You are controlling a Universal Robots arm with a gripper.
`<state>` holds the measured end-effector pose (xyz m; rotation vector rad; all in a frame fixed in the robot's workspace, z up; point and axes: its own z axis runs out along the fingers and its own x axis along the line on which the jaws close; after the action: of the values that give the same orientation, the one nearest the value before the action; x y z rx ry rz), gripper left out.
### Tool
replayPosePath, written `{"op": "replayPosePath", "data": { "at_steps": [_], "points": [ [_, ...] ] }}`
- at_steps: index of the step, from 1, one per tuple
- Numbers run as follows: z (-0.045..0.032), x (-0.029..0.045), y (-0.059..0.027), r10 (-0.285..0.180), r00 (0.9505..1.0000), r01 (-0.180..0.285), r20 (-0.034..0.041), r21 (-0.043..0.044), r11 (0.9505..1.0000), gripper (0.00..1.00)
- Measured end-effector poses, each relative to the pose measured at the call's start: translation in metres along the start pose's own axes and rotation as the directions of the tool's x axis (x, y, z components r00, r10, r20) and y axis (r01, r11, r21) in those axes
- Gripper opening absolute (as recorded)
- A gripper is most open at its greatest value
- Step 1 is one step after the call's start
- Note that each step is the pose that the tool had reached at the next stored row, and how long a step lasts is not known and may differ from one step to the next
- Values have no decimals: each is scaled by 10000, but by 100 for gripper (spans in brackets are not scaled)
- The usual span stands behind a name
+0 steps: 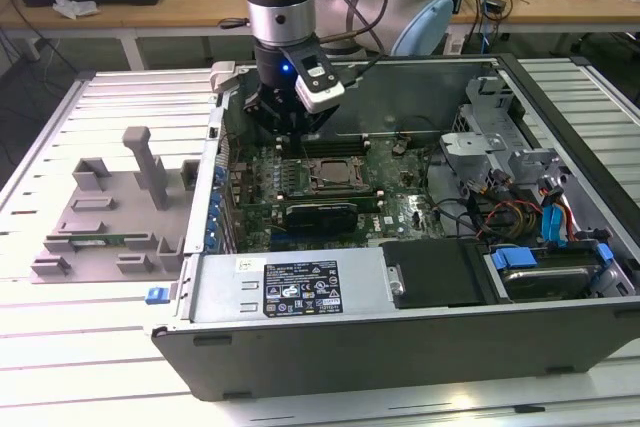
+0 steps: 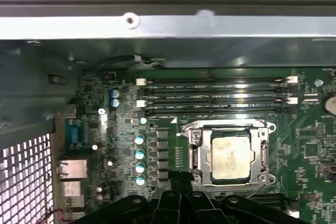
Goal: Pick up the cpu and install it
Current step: 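Install the first cpu locking lever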
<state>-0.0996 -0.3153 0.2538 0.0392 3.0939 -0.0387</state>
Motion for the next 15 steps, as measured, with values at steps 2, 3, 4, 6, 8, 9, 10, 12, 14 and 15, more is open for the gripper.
{"op": "replayPosePath", "data": {
  "at_steps": [2, 3, 4, 6, 8, 9, 10, 12, 14, 15],
  "points": [
    [0, 13, 0, 0, 10000, 0, 0, -1, 10000, 11],
    [0, 13, 0, -1, 10000, 1, 0, 0, 10000, 11],
    [-1, 13, 0, -2, 10000, 2, -1, 0, 10000, 11],
    [0, 24, -1, 10, 10000, -10, -7, -237, 9997, 11],
    [2, 40, -2, 22, 10000, -23, -13, -486, 9988, 11],
    [3, 48, -3, 28, 10000, -29, -15, -565, 9984, 11],
    [4, 69, -4, 33, 10000, -35, -22, -749, 9972, 11],
    [5, 93, -4, 50, 10000, -53, -32, -1106, 9938, 11],
    [6, 107, -5, 61, 10000, -66, -40, -1373, 9905, 11],
    [5, 115, -5, 71, 10000, -77, -47, -1575, 9875, 11]
  ]
}}
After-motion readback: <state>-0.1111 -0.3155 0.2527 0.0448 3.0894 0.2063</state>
